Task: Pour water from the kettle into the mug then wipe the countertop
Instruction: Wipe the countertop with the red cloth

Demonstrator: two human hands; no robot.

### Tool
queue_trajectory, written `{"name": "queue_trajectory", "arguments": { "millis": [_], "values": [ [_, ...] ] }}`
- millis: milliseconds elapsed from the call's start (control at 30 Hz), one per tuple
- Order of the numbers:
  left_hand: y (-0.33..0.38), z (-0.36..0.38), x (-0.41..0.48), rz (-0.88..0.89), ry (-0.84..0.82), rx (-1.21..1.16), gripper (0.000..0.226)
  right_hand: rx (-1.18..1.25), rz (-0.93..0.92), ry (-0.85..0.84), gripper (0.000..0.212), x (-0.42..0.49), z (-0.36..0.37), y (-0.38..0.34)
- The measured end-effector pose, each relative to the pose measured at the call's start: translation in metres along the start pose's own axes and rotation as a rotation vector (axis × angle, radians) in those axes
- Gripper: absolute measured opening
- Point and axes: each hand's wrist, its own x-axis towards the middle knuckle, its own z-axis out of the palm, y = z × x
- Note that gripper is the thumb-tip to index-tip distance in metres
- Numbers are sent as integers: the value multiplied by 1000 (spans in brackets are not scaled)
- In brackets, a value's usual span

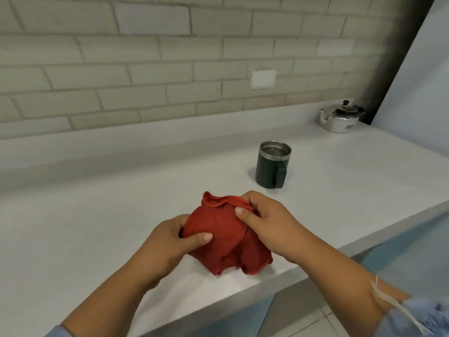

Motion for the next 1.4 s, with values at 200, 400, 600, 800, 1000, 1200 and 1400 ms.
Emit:
{"name": "queue_trajectory", "arguments": {
  "millis": [200,400,600,800,1000,1200,1400],
  "values": [
    [34,126,23,146,31,-5,23,126,166,-50,30,-42,-116,52],
    [60,204,43,240,-38,39,29,175,301,-35,39,-65,-186,96],
    [76,242,80,268,-97,56,32,272,243,34,40,-57,-233,122],
    [86,259,146,225,-122,104,16,181,183,65,15,-17,-275,136],
    [100,272,225,209,-69,196,13,-19,196,166,13,34,-323,155],
    [105,288,270,163,-119,220,15,-193,268,360,15,55,-373,191],
    [101,299,292,105,-133,237,15,-308,347,478,13,81,-444,235]
  ]
}}
